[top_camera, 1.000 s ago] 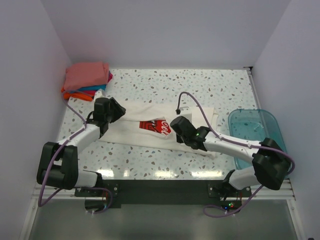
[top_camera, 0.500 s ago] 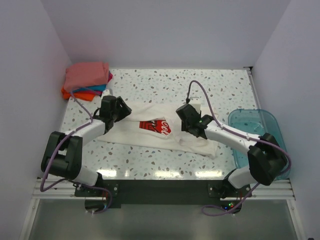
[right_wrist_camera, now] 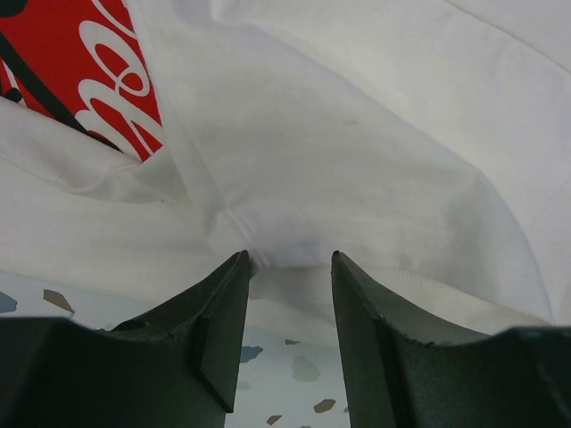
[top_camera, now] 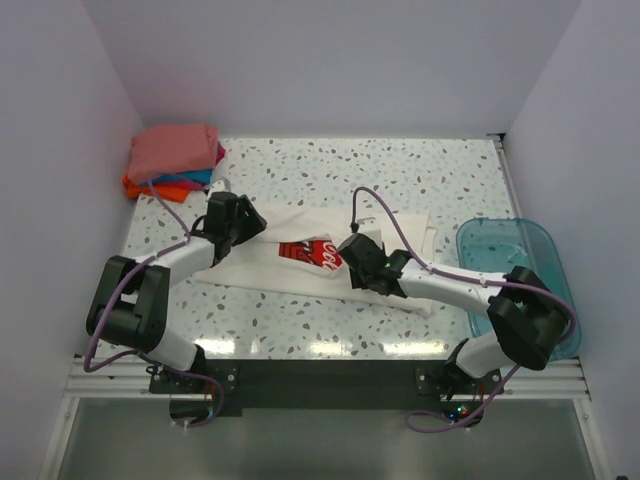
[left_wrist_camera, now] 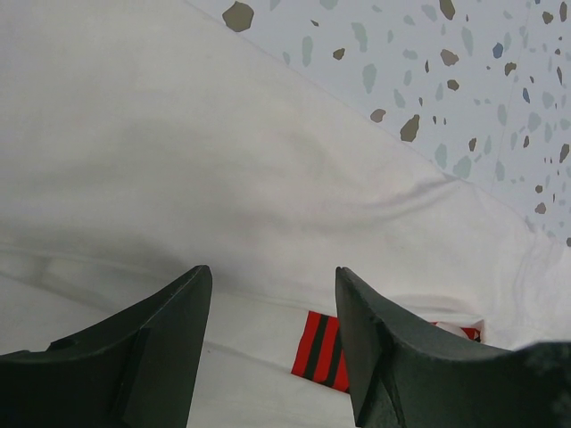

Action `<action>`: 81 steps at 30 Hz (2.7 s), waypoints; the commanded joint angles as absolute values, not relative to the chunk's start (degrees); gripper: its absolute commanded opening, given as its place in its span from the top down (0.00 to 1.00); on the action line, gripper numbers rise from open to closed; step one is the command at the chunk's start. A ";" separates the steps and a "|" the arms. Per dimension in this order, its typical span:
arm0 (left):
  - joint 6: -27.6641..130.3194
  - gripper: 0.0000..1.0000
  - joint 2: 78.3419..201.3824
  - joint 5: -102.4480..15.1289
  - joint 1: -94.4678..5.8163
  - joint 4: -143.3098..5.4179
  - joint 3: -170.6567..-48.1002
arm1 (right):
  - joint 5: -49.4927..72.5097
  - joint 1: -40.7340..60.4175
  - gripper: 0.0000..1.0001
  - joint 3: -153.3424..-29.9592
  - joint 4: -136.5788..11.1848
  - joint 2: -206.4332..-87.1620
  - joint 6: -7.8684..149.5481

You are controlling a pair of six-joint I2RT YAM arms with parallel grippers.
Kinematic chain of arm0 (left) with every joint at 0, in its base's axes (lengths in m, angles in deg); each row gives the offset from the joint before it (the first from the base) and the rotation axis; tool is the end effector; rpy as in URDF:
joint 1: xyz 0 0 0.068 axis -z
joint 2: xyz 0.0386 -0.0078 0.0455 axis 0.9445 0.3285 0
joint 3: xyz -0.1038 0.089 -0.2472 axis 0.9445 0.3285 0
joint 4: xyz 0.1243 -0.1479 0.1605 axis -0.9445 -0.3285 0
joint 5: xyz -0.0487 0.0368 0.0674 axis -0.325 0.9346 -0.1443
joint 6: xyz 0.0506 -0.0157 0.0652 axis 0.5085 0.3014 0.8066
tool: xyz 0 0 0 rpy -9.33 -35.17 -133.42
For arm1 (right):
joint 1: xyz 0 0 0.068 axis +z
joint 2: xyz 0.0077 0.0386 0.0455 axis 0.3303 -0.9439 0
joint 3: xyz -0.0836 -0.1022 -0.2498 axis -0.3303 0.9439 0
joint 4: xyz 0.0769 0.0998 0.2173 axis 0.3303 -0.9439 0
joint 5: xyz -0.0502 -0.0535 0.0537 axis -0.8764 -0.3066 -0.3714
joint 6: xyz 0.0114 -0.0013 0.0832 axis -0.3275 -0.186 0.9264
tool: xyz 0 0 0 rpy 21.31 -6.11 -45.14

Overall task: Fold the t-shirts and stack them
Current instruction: Fold the tshirt

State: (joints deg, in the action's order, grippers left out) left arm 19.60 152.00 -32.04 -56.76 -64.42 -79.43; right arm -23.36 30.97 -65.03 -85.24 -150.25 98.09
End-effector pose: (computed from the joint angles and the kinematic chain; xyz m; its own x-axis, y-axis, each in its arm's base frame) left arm 0.3218 -0.0761 0.1709 -0.5772 -0.5613 -0.5931 -0.2717 0.8169 -0.5088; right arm 0.2125 0.2027 0.1801 -0.7501 -0.1230 -0.6498 -0.1344 0.9904 -0.0323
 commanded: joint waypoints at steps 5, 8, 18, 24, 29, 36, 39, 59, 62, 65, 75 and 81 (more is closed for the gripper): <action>20.81 0.38 151.82 -32.06 -56.50 -61.38 -81.42 | -23.29 32.22 0.56 -65.15 -80.12 -151.58 98.22; 20.81 0.38 152.17 -31.97 -56.50 -61.38 -81.33 | -22.85 32.66 0.57 -65.06 -79.68 -151.32 97.95; 20.72 0.38 152.70 -32.06 -56.50 -61.21 -81.33 | -21.80 33.01 0.90 -63.74 -78.98 -152.29 98.74; 20.54 0.38 152.52 -31.62 -56.50 -61.56 -81.42 | -22.15 33.10 1.00 -62.95 -81.79 -147.90 99.62; 20.54 0.38 152.26 -31.27 -56.50 -61.91 -81.68 | -21.19 33.19 1.00 -61.20 -83.72 -142.63 100.32; 20.63 0.39 152.61 -31.18 -56.50 -62.35 -82.38 | -19.52 33.71 1.00 -57.16 -83.55 -139.90 101.38; 21.24 0.39 153.14 -31.71 -56.50 -62.44 -83.08 | -17.41 34.06 1.00 -56.27 -82.23 -140.94 101.55; 26.17 0.54 164.11 -13.78 -52.54 -75.97 -90.82 | -14.95 14.91 0.51 -69.80 -88.21 -152.62 101.29; 25.47 0.58 165.44 -12.72 -52.10 -76.76 -90.30 | -12.58 11.84 0.53 -73.21 -86.89 -160.79 100.33; 23.89 0.62 164.05 -13.25 -51.84 -76.24 -87.84 | -10.20 8.15 0.53 -77.25 -85.92 -167.04 98.58; 14.75 0.67 147.96 -22.20 -51.14 -72.37 -69.14 | -9.75 2.07 0.52 -111.61 -94.08 -193.58 85.66; 7.10 0.64 138.65 -28.63 -43.77 -68.77 -59.54 | -4.76 2.07 0.44 -137.10 -98.75 -208.00 76.95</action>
State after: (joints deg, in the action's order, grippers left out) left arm 12.32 141.03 -23.65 -47.71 -67.72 -63.78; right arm -8.43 2.19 -129.03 -94.96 -201.79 83.64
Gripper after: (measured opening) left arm 0.349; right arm 0.533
